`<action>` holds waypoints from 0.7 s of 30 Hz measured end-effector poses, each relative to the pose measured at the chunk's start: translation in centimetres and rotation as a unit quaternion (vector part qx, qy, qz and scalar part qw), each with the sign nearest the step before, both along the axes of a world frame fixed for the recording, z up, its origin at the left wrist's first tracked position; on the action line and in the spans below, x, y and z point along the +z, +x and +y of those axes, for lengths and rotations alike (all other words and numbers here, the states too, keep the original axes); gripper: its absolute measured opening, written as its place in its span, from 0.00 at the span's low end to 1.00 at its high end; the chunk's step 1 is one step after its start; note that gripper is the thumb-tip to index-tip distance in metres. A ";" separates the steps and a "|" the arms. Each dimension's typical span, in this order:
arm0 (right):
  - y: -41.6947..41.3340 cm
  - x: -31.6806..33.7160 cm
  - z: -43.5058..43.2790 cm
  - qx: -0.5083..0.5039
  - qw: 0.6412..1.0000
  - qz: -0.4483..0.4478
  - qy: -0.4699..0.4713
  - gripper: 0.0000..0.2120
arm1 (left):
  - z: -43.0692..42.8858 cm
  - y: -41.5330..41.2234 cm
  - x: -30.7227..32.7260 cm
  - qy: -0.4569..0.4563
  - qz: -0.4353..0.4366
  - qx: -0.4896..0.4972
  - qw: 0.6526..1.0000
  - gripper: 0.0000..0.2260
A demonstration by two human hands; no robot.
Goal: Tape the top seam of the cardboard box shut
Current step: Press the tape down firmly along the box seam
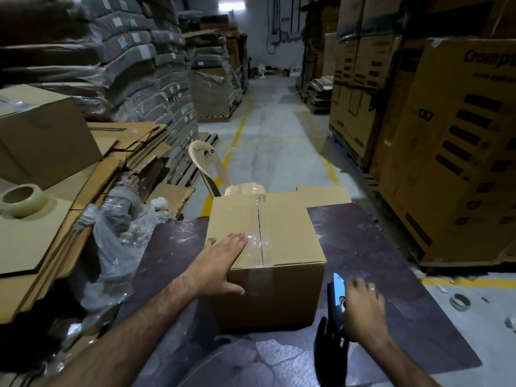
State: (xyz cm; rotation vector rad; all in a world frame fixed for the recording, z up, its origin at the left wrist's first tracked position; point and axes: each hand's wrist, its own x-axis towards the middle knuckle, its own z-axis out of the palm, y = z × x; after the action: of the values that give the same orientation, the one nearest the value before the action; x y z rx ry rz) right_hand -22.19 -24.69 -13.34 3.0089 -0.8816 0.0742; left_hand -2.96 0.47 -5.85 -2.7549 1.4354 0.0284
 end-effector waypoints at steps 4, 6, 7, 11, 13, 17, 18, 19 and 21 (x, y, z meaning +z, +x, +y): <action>2.0 6.0 4.1 0.117 0.944 -0.306 0.036 0.17 | 0.5 -0.2 0.0 -0.007 0.020 0.056 0.998 0.52; 3.7 7.9 6.4 0.148 0.941 -0.302 0.040 0.20 | 0.5 -0.2 -0.1 -0.016 0.029 0.071 0.997 0.52; 4.5 8.5 7.3 0.163 0.943 -0.287 0.036 0.21 | 0.6 -0.2 -0.1 -0.020 0.030 0.072 0.997 0.53; 7.3 7.3 9.4 0.296 0.944 -0.148 0.019 0.25 | 0.8 0.0 -0.5 -0.030 0.029 0.074 0.996 0.54; 8.3 6.5 9.7 0.318 0.942 -0.102 -0.007 0.29 | 0.8 -0.1 -0.7 -0.032 0.025 0.076 0.996 0.54; 9.5 7.2 9.8 0.326 0.941 -0.090 0.019 0.30 | 0.7 0.0 -0.7 -0.022 0.016 0.077 0.997 0.54; 9.3 7.3 9.9 0.331 0.939 -0.089 0.023 0.30 | 0.7 0.0 -0.7 -0.020 0.016 0.078 0.997 0.54; 8.7 7.2 10.1 0.338 0.937 -0.090 0.023 0.29 | 0.6 0.1 -0.7 -0.019 0.016 0.079 0.997 0.54; 7.2 6.6 10.4 0.345 0.934 -0.097 0.015 0.25 | 0.6 0.0 -0.9 -0.023 0.012 0.079 0.996 0.54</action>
State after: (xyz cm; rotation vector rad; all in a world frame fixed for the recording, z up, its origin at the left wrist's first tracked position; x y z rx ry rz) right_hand -14.95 -14.29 -6.75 3.2077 0.2187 0.3635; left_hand -2.94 1.09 -6.71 -2.9101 1.2342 0.0339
